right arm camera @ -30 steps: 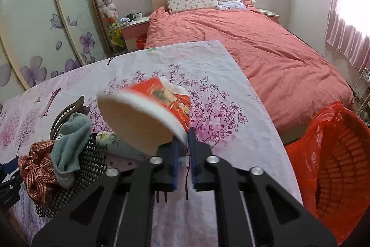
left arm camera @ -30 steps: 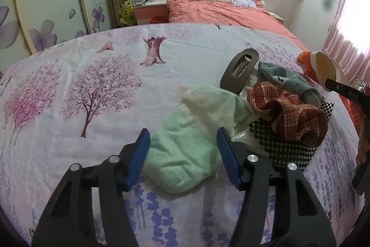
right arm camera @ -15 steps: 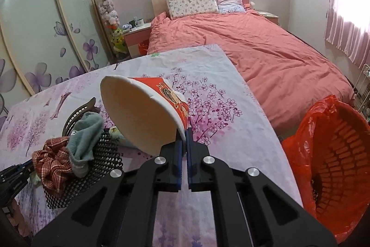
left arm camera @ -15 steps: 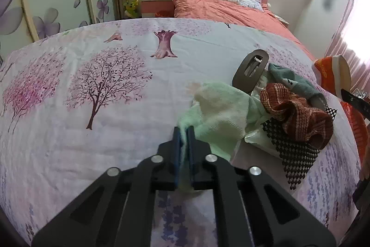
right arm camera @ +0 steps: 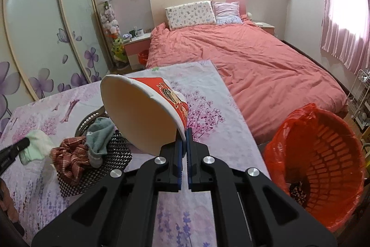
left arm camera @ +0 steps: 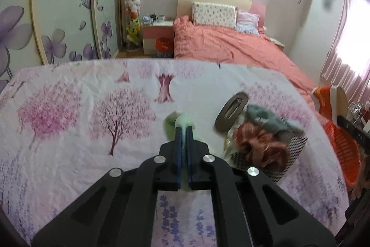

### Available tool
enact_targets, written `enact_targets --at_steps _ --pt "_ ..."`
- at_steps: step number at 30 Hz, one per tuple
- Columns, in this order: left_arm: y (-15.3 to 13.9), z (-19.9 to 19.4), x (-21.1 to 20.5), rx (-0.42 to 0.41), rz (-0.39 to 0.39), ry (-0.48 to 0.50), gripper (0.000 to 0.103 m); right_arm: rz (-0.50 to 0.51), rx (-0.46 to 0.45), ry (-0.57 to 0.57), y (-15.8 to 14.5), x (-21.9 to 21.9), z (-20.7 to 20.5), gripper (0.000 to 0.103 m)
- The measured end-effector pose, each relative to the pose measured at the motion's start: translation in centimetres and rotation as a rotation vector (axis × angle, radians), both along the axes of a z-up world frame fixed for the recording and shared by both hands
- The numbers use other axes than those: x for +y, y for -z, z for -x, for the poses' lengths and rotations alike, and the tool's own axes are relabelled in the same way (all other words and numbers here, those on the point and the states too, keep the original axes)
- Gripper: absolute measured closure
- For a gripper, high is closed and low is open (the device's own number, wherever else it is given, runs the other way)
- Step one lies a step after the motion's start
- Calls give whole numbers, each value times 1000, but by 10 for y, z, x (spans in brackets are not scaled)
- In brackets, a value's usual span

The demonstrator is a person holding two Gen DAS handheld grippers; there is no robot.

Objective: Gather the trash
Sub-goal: 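Carry the cup and green cloth to the basket and release them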

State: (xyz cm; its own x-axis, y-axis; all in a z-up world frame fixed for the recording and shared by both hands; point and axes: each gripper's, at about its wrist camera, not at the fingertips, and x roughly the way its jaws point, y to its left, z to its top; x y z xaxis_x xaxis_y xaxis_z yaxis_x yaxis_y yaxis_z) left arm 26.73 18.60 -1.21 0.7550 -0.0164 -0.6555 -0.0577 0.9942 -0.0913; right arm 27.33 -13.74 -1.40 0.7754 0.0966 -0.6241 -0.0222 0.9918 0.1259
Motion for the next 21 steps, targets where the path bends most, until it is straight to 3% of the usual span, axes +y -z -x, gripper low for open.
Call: enact_targets --at_steps 10,21 --pt "-48 14 -35 -91 12 48 99 -11 -52 28 -21 -24 27 100" --pt "-85 24 -129 -162 65 205 99 -46 -82 95 -29 -70 59 100"
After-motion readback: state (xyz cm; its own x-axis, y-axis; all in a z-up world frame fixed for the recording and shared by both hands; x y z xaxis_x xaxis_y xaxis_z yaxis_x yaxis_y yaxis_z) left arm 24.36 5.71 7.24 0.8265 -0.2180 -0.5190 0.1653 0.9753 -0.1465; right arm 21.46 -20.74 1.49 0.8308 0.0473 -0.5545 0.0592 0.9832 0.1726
